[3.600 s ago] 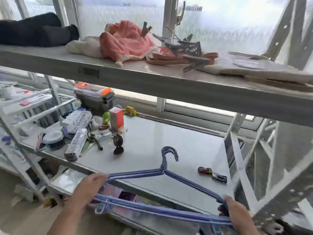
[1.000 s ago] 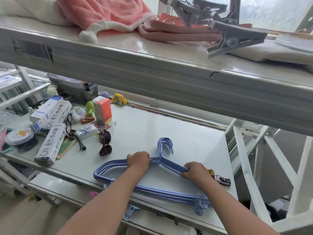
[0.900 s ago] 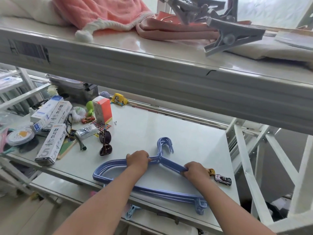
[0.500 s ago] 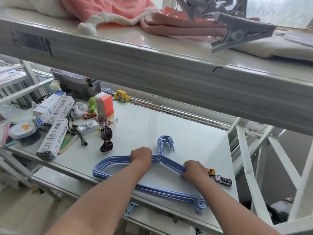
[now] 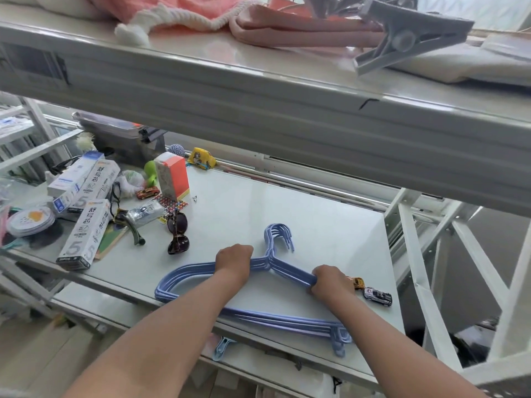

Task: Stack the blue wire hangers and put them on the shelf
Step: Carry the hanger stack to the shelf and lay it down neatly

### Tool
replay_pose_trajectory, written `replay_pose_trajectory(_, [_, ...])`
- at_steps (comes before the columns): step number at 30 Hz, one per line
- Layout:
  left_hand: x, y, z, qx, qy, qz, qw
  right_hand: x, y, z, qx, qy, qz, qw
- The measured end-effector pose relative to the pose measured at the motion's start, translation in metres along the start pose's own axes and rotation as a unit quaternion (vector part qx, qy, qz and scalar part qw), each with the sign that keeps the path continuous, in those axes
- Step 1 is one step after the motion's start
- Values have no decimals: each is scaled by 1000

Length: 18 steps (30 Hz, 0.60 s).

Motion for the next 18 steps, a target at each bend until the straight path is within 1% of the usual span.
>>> replay_pose_trajectory(3, [7,-25,-4,-39,-41,-15,998,-14,19,-6,40,18,-1,999])
replay_pose_trajectory(4, [7,-41,-6,-69,-58,-26,996,-21,29,-7,59,21,7,998])
replay_pose_trajectory(6, [3,-78,-9,-175,-81,-60,979,-37,56,-6,117,36,25,992])
replay_pose_trajectory(8, [-11,-117,-7,-300,-104,-64,946,-55,74,-3,189,63,14,980])
replay_pose_trajectory(10, [-29,-152,-1,-386,-143,-38,911,-68,85,3,238,81,-5,968])
replay_pose_trajectory(12, [-38,-177,5,-462,-185,-30,867,-78,93,8,284,81,-10,955])
replay_pose_trajectory(13, [-40,-187,9,-487,-198,-30,850,-81,97,9,310,74,-11,948])
replay_pose_trajectory(14, [-40,-195,13,-495,-211,-30,843,-83,99,9,334,62,-15,940])
replay_pose_trajectory(16, [-41,-201,17,-488,-244,-25,838,-88,101,7,379,36,-20,924])
replay_pose_trajectory(18, [-42,-198,21,-473,-264,-14,841,-93,96,4,402,35,-23,915])
Point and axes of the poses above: each hand's wrist, its own x-axis towards the middle knuckle, its own z-axis out of the palm, y = z × x, the point moved 4 cm from there along x, towards the middle knuckle, and after that the axes turned 15 degrees about -z, right-handed, at the moved point
